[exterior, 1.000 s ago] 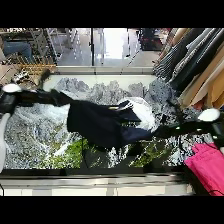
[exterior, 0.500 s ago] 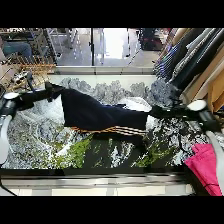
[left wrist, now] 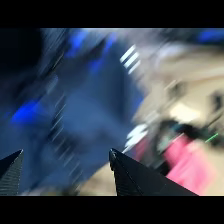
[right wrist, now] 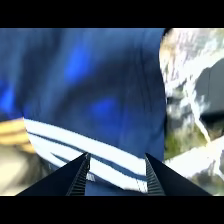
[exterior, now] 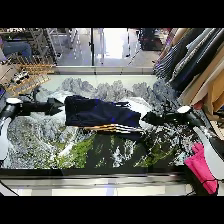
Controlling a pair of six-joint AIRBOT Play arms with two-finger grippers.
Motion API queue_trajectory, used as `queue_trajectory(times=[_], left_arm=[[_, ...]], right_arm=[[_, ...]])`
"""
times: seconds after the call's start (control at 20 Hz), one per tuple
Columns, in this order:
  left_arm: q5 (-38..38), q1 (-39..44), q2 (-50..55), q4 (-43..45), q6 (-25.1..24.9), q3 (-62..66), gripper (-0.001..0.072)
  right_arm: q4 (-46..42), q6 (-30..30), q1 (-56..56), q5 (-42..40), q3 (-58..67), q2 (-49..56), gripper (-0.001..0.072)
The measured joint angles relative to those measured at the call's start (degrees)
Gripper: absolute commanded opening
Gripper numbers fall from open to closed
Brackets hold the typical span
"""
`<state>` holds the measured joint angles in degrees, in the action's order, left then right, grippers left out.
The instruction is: Fold the clothes and pants, and hang the long-sleeved shirts on hangers.
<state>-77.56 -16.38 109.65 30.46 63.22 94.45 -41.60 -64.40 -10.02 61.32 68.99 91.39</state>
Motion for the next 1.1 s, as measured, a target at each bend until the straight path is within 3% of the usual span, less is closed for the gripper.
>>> queue_trajectory(times=[0.2, 0.45, 0.9, 1.0, 1.1], left_arm=[[-4.76, 0.74, -0.87, 9.75, -2.97, -0.09, 0.0580], [-3.41, 3.26, 0.09, 15.72, -8.83, -0.11, 0.0584], [-3.06, 4.85, 1.79, 18.86, -16.90, -0.11, 0.0589], [-3.10, 5.53, 2.54, 18.86, -18.47, -0.11, 0.0537], [-3.19, 6.45, 3.19, 18.84, -19.71, -0.11, 0.0334]], right_arm=[[-2.62, 0.39, -0.83, 3.54, -0.61, 0.13, 0.0424], [-4.85, 0.68, -0.92, 4.74, -3.54, 0.57, 0.0424], [-5.09, 2.82, -0.66, 1.84, -5.05, 0.85, 0.0425], [-4.90, 3.63, -0.02, 1.77, -5.09, 1.40, 0.0425], [-4.66, 4.81, 0.85, 1.75, -5.09, 2.25, 0.0423]])
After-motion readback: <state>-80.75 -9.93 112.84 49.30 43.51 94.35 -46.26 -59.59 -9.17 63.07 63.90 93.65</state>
